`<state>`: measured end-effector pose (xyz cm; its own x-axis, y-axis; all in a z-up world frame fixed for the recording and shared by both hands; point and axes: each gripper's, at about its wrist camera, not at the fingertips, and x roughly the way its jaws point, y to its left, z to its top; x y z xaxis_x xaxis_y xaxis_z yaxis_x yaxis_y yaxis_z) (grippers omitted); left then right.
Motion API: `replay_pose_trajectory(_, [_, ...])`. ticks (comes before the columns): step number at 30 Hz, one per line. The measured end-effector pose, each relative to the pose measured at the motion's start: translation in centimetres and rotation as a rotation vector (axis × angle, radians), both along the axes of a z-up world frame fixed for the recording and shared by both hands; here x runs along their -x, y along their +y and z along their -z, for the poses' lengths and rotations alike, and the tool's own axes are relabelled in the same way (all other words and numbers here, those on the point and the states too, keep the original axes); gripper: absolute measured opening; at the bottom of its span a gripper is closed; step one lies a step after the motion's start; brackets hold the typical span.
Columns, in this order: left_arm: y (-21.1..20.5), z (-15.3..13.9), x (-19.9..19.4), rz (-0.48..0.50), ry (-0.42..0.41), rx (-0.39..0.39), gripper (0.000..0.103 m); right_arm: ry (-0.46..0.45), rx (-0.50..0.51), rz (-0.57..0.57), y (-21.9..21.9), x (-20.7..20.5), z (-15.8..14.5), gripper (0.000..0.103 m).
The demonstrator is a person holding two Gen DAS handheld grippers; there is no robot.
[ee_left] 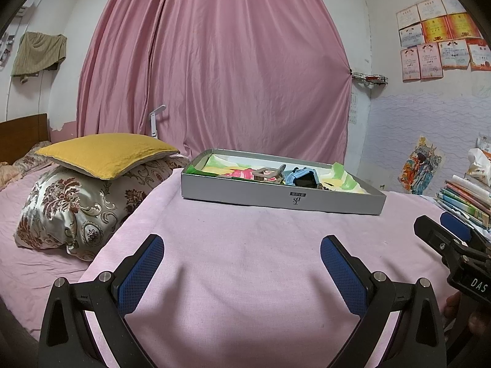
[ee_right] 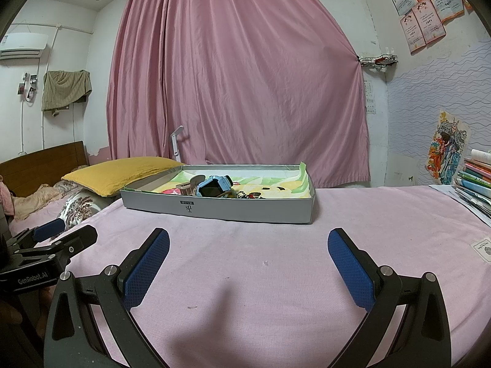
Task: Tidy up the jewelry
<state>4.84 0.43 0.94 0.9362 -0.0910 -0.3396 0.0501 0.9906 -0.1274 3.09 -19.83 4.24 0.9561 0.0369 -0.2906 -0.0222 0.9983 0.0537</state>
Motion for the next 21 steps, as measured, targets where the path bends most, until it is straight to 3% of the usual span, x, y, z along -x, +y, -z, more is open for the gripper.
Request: replay_pose_trajectory(21, [0.08, -0.03, -0.07, 0.000, 0.001, -0.005, 0.102, -0.001, -0.001, 0.000, -0.02, 0.01, 0.00, 0.101])
